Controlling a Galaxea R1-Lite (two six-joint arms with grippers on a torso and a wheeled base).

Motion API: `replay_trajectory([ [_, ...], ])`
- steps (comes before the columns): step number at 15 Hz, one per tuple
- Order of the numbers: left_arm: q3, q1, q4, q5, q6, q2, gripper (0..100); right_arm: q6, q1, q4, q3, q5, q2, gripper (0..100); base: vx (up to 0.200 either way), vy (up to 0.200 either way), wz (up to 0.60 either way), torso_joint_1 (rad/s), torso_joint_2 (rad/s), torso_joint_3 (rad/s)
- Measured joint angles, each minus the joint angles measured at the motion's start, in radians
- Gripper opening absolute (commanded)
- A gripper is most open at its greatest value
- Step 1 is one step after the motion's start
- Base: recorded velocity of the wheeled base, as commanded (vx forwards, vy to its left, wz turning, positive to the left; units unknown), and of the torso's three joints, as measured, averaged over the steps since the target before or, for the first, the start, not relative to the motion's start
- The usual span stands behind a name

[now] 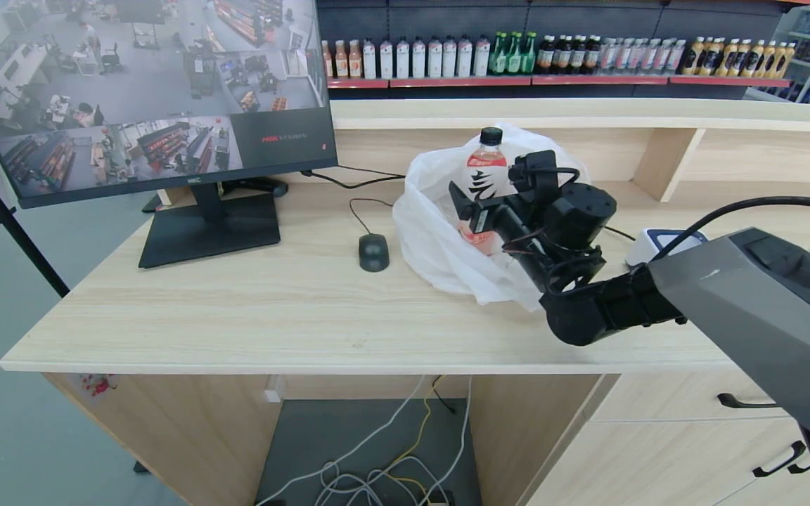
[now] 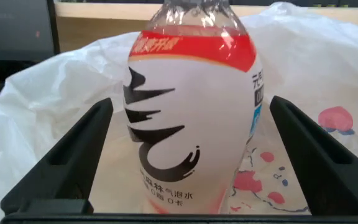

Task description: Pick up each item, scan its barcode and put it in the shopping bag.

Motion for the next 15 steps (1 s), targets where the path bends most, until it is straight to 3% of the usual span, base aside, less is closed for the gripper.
replay_trajectory([
  [4, 0.0, 0.0, 0.0, 0.0, 0.0, 0.0, 100, -0.001, 0.01, -0.017, 0.131, -0.001, -0.123, 100, 0.0, 0.0, 0.0, 0.0, 0.0, 0.0],
  [6, 0.0, -0.001, 0.0, 0.0, 0.001, 0.0, 100, -0.005, 0.016, -0.065, 0.259, -0.002, -0.203, 100, 0.0, 0.0, 0.0, 0.0, 0.0, 0.0],
  [12, 0.0, 0.0, 0.0, 0.0, 0.004, 0.0, 100, -0.004, 0.045, -0.307, 0.867, -0.019, -0.472, 100, 0.0, 0.0, 0.0, 0.0, 0.0, 0.0],
  [15, 0.0, 0.0, 0.0, 0.0, 0.003, 0.0, 100, 0.002, 0.073, -0.362, 1.054, -0.025, -0.596, 100, 0.0, 0.0, 0.0, 0.0, 0.0, 0.0],
])
